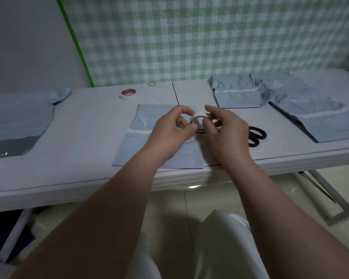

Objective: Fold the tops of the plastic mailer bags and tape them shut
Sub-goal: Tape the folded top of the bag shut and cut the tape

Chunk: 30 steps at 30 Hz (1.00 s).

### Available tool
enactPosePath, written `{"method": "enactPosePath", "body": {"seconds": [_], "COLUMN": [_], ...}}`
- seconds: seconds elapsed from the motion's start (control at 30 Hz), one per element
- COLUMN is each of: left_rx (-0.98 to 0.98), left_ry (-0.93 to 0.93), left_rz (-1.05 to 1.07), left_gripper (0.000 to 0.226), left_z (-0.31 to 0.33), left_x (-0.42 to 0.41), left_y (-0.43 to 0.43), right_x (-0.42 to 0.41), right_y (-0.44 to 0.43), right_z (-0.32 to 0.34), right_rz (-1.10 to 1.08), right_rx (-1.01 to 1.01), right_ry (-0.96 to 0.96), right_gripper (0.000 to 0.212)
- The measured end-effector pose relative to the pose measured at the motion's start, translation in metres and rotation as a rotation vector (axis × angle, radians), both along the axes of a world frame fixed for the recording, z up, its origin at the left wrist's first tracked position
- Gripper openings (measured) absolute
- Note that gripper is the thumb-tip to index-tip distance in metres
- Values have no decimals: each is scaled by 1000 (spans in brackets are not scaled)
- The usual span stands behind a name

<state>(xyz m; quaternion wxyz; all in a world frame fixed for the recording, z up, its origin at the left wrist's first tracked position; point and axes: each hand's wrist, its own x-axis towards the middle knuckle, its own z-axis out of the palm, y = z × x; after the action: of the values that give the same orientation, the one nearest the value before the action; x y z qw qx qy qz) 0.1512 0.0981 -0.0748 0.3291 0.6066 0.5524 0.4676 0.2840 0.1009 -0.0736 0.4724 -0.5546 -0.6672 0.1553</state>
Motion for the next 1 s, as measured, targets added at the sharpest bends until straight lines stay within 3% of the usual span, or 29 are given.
{"method": "enactPosePath", "body": {"seconds": [0.1, 0.17, 0.3, 0.4, 0.5, 0.77, 0.87, 0.93, 1.0], "left_rx": [-9, -24, -57, -75, -79, -82, -86, -82, -76], "left_ry": [-36, -96, -182, -198, -210, -241, -252, -251, -254], "left_rz": [34, 52, 123, 158, 158, 153, 160, 162, 168], "left_gripper": [21, 20, 15, 15, 15, 17, 18, 19, 19], "left_z": [-2, -2, -2, -2, -1, -3, -3, -3, -2], "left_x": [0, 1, -1, -2, -2, -3, -4, -4, -3], "left_y": [3, 5, 6, 7, 6, 8, 8, 8, 8], "right_x": [8, 21, 53, 53, 53, 53, 57, 59, 56], "right_y": [-4, -5, -7, -11, -11, -13, -15, -16, -22], "right_z": [4, 7, 15, 24, 36, 50, 46, 42, 39], "right_rz": [40, -69, -314, -333, -308, -266, -220, -136, 18], "right_rx": [-12, 0, -228, -364, -443, -585, -573, -533, -568], "right_ry": [-42, -131, -620, -771, -726, -691, -640, -506, -107], "right_gripper": [28, 28, 29, 15, 6, 14, 34, 43, 40]}}
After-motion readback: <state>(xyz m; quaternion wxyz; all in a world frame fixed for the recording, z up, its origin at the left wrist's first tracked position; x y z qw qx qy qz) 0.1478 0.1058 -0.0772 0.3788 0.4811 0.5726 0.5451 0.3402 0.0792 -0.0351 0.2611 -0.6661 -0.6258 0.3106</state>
